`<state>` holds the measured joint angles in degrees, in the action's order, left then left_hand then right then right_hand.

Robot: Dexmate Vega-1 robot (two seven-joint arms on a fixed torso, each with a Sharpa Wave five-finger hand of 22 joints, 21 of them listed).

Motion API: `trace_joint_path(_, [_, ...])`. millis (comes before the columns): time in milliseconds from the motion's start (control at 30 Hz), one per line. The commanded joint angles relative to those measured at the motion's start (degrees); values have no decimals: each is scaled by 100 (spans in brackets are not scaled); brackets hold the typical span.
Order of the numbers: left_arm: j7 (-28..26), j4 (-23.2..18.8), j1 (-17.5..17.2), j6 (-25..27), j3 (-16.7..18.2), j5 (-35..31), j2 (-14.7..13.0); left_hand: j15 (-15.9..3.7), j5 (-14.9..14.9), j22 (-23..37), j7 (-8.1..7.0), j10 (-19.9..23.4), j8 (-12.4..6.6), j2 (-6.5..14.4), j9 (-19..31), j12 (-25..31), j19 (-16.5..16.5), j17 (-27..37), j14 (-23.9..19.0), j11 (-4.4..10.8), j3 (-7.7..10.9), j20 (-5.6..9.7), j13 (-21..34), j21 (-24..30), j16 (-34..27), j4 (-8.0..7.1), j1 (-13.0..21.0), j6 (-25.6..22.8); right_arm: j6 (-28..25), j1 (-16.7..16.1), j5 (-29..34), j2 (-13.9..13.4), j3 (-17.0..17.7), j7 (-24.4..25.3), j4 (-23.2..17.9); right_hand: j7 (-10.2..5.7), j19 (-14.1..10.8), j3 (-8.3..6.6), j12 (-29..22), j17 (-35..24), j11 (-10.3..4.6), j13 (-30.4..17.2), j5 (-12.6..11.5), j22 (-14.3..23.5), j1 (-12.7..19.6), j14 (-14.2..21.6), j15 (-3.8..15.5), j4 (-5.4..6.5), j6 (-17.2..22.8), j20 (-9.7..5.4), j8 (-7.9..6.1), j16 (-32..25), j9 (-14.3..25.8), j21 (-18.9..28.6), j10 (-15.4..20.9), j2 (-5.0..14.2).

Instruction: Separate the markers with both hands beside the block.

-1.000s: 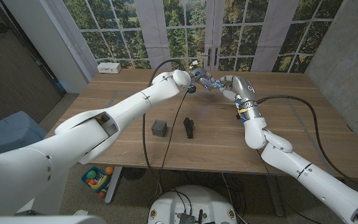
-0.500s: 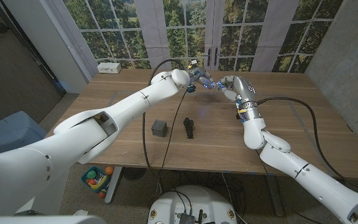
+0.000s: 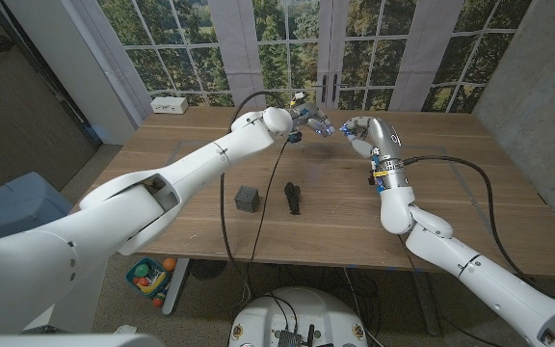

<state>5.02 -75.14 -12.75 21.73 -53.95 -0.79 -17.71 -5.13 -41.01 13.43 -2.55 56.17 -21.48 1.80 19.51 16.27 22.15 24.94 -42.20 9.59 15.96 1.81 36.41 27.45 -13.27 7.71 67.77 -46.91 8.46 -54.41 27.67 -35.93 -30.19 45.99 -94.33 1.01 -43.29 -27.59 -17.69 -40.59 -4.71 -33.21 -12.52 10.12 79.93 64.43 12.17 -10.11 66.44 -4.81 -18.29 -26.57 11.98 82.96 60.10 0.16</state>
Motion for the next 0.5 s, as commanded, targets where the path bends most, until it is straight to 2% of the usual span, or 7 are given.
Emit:
trace_joint_path(33, [-350,104,-114,-1787,-162,-866,-400,-549,1086,23,-127,-1860,959,-289,-322,-663,-364,-163,1086,-277,-554,-144,-250,88,259,-143,-842,1717,168,-40,-152,-33,105,-83,32,-17,-54,-39,40,2,98,-3,-55,-6,-27,52,1,11,-13,-805,14,36,9,-22,116,-39])
trace_joint_path(67, [-356,157,-124,-1933,-147,-898,-399,-450,1256,18,-175,-2234,1039,-293,-377,-682,-420,-229,1267,-279,-585,-189,-334,88,282,-118,-877,1868,195,-33,-174,-27,110,-91,46,-19,-55,-38,43,0,104,0,-57,-6,-39,64,-7,20,-11,-805,16,31,8,-27,119,-37])
trace_joint_path(133, [-285,322,-98,-2279,-140,-942,-390,-362,1607,6,-346,-2650,1119,-420,-488,-653,-506,-383,1545,-190,-725,-224,-513,87,295,-110,-1058,2123,205,-20,-187,-21,116,-118,59,-6,-59,-45,52,3,109,-1,-67,-8,-39,58,0,18,-10,-807,20,38,7,-38,109,-50])
trace_joint_path(233, [-218,616,-40,-2852,-146,-1038,-357,-314,1967,-21,-553,-2925,1083,-493,-606,-630,-540,-551,1748,41,-833,-237,-716,89,291,-122,-1235,2123,232,-11,-223,-2,132,-134,85,-21,-63,-52,55,6,103,-7,-75,-9,-39,54,3,18,-21,-807,30,44,7,-48,109,-58])
trace_joint_path(267, [-197,732,-22,-3060,-138,-1047,-336,-296,2154,-38,-693,-3013,1072,-499,-667,-618,-554,-643,1822,123,-860,-253,-825,87,283,-118,-1289,2105,209,-16,-228,4,140,-140,78,-18,-64,-55,56,6,102,-9,-77,-9,-40,57,5,19,-18,-807,30,44,7,-51,107,-57])
trace_joint_path(400, [-111,1186,49,-3741,-89,-1046,-221,-339,2545,-80,-920,-3015,983,-474,-797,-574,-499,-884,1867,253,-862,-217,-1104,110,252,-60,-1295,1770,243,-30,-274,14,179,-139,79,-20,-68,-61,62,8,102,-18,-85,-9,-43,56,5,22,-20,-808,36,48,6,-63,97,-63])
trace_joint_path(500, [80,1459,111,-4058,-58,-981,-133,-441,2769,-111,-952,-2873,953,-466,-871,-543,-381,-1091,1827,283,-865,-112,-1339,154,220,-22,-1303,1527,312,-36,-336,30,211,-131,94,-25,-72,-66,64,10,99,-28,-92,-10,-46,51,5,23,-25,-809,43,52,6,-73,92,-71])
